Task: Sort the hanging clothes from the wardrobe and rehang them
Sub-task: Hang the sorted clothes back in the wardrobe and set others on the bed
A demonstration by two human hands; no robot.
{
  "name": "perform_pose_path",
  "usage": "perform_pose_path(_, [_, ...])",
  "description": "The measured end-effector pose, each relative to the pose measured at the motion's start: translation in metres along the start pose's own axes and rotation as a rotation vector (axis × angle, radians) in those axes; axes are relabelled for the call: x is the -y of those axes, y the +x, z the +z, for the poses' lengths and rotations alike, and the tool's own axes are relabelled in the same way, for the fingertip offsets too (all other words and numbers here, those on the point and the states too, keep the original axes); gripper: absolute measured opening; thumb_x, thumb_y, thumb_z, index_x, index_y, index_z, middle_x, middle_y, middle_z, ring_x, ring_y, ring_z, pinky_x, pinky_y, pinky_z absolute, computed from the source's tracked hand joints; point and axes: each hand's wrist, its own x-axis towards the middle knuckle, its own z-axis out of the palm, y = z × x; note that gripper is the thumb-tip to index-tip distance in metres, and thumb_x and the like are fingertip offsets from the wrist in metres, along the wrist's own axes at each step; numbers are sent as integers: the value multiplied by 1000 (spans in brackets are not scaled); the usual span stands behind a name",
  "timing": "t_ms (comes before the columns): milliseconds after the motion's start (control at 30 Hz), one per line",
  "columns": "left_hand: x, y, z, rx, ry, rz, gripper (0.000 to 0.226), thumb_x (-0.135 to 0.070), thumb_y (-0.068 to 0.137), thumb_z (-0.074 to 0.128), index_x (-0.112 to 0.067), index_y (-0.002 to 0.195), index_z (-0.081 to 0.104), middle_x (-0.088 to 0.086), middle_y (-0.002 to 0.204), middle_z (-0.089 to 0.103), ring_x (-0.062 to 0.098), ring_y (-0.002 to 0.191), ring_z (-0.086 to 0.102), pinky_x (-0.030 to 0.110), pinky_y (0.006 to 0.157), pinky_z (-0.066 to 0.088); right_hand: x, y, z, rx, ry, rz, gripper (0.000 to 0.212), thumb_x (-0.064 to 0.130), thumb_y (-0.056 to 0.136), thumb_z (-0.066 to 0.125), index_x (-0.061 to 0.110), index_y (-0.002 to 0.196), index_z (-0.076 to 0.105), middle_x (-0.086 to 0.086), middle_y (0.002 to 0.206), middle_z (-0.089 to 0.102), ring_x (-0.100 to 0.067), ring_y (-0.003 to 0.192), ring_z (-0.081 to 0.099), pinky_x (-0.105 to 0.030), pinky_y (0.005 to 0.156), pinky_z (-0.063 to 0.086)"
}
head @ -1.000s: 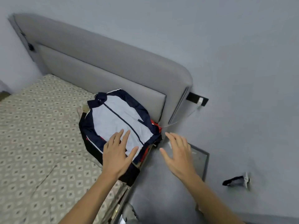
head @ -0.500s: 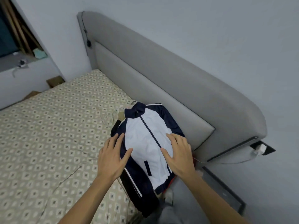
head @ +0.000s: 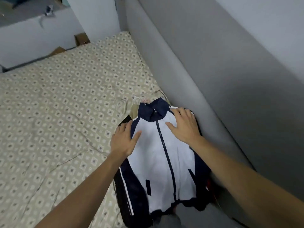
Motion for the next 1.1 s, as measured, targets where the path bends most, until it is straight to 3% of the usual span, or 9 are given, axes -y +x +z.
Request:
perform_pose_path(233, [18, 86, 64, 137, -22, -134, 70, -66, 103, 38, -28, 161, 30, 3, 152, 44, 27, 139, 39, 47, 105, 42, -54, 94, 48, 188, -135, -16, 65, 57, 95, 60, 23, 148, 45, -11, 136, 55, -38, 126, 50, -48, 104, 43])
perform_pose_path(400, [23, 115, 86, 214, -106, -215, 72, -67, 102, 37, -29, 162, 26, 6, 154, 39, 31, 142, 36, 52, 111, 40, -64, 115, 71, 297, -131, -20, 64, 60, 96, 57, 24, 147, 43, -8, 138, 58, -36, 125, 53, -47, 101, 45])
perform_pose_path(533, [25, 119, 93, 220, -155, -225, 72, -65, 103, 39, -27, 163, 26, 7, 156, 37, 32, 143, 34, 52, 114, 37, -56, 113, 83, 257, -192, -45, 64, 61, 96, 57, 21, 144, 46, -8, 131, 56, -34, 122, 51, -47, 98, 42])
perform_pose_path(667, [25, 112, 89, 226, -179, -224, 75, -68, 102, 38, -28, 164, 25, 4, 160, 34, 29, 146, 31, 49, 115, 35, -48, 115, 79, 284, -16, 45, 65, 61, 96, 59, 23, 146, 41, -4, 137, 61, -32, 125, 59, -49, 102, 40])
perform_pose_path(833, [26, 93, 66, 174, -222, -187, 75, -73, 100, 36, -30, 162, 29, 0, 155, 40, 26, 143, 35, 47, 114, 37, -40, 98, 49, 176, 110, 41, 44, 62, 95, 61, 29, 123, 55, 9, 121, 71, -26, 113, 65, -46, 97, 39])
perform_pose_path(900, [27, 83, 52, 127, -199, -151, 63, -71, 102, 34, -30, 147, 48, 0, 139, 54, 26, 132, 46, 46, 107, 42, -34, 81, 33, 114, 153, 35, 40, 63, 94, 62, 32, 118, 58, 13, 117, 71, -23, 110, 65, -45, 96, 39])
perform_pose_path(967, [27, 68, 35, 83, -201, -90, 51, -70, 103, 29, -29, 108, 59, -2, 105, 62, 23, 104, 56, 46, 91, 48, -29, 62, 17, 60, 182, 45, 36, 66, 92, 60, 35, 112, 60, 15, 112, 71, -21, 107, 65, -44, 94, 40])
perform_pose_path(1033, [25, 47, 18, 40, -252, -4, 44, -61, 107, 31, -32, 77, 45, -6, 77, 55, 18, 78, 54, 46, 73, 46, -25, 40, -3, 35, 201, 55, 34, 66, 92, 59, 36, 109, 61, 16, 106, 71, -20, 102, 66, -43, 91, 40])
perform_pose_path(1100, [17, 24, 0, -2, -312, 72, 43, -47, 111, 37, -36, 70, 38, -8, 69, 53, 14, 69, 51, 39, 65, 40, -18, 14, -25, 13, 192, 43, 31, 61, 95, 62, 34, 110, 64, 16, 101, 71, -21, 97, 66, -41, 88, 43])
